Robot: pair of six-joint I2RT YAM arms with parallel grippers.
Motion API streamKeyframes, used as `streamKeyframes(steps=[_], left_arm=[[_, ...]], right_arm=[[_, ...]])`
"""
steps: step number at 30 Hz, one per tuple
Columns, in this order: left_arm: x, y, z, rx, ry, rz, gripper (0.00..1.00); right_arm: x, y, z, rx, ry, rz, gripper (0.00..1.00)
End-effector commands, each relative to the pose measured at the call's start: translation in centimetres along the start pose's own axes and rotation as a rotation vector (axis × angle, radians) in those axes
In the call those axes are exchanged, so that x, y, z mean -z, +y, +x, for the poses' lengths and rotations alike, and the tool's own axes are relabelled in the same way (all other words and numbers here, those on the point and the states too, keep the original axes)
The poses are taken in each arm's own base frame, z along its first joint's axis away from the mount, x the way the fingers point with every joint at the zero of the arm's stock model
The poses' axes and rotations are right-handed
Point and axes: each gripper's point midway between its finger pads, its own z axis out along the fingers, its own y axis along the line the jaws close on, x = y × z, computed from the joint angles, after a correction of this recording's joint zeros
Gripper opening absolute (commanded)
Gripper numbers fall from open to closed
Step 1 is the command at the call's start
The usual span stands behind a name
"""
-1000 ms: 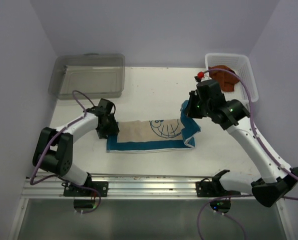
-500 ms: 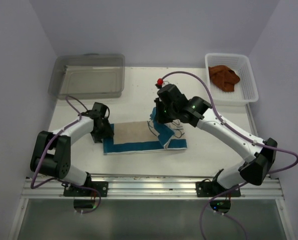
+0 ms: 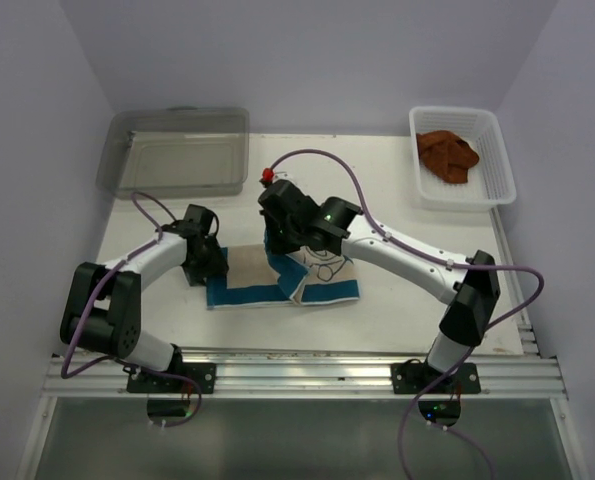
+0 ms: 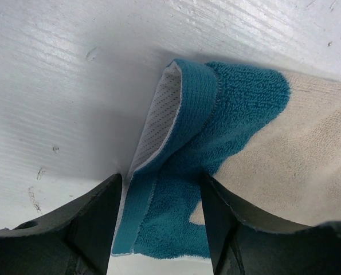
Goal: Roll the towels
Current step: Fold the towel
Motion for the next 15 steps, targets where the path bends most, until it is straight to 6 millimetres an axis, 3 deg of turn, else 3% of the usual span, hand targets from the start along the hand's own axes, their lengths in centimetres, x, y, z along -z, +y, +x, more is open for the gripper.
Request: streamKeyframes(steps=[1, 9, 15], left_arm=[[0.0, -0.1, 0.0, -0.012, 0.002, 0.02, 0.61], [0.3, -0.1, 0.1, -0.018, 0.002, 0.025, 0.61], [0.8, -0.4, -0.2, -0.017, -0.009, 0.04, 0.61]], right_arm=[[0.4, 1.8, -3.3, -0.05, -0.1, -0.018, 0.0], [-1.2, 2.6, -4.0, -0.057, -0.106, -0.002, 0.0], [-2.6, 3.7, -3.0, -0.041, -0.062, -0.019, 0.0]])
